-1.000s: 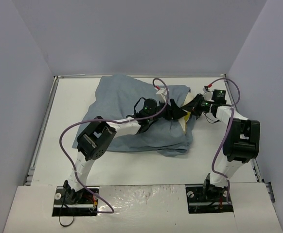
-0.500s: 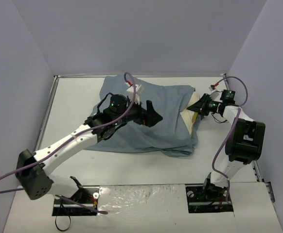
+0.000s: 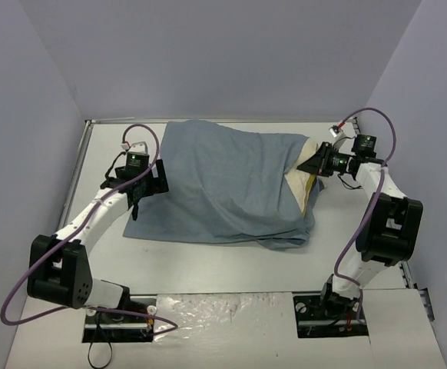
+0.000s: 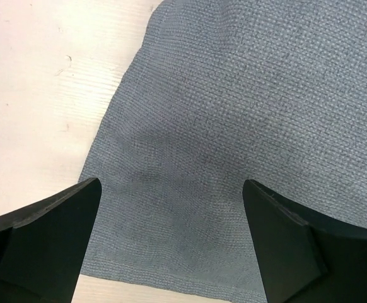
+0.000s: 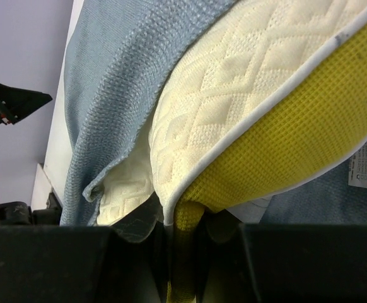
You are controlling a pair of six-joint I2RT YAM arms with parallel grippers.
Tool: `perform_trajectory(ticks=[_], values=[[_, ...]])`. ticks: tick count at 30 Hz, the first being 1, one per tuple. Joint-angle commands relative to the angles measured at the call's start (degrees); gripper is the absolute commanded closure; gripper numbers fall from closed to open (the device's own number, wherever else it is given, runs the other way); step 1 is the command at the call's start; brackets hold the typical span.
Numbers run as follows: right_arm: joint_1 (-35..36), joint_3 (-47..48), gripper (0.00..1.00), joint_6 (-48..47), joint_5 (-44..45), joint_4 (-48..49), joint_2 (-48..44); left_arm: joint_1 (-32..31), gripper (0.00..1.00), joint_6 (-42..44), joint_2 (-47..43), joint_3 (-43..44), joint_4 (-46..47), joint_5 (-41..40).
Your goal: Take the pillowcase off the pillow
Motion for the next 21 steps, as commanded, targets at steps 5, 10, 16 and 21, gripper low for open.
perform_trajectory(ticks=[5, 10, 16, 21], values=[[0.46, 3.02, 1.00, -5.55, -1.18, -2.77, -2.66, 6.36, 0.03, -0.93, 6.19, 2.52, 5.31, 13.53], [0.73, 2.05, 1.00, -6.17, -1.44, -2.69, -3.01, 8.39, 0.04, -1.73, 17.98, 4.36, 12.37, 31.77], [0.55, 0.91, 1.00, -6.26, -1.71, -2.95, -3.36, 10.33, 0.65, -2.52, 19.78, 1.75, 16.15, 34.33], [-0.06, 1.87, 1.00, -8.19, -1.62, -3.30, -3.36, 10.24, 0.93, -1.20, 10.92, -0.20, 11.87, 29.68]])
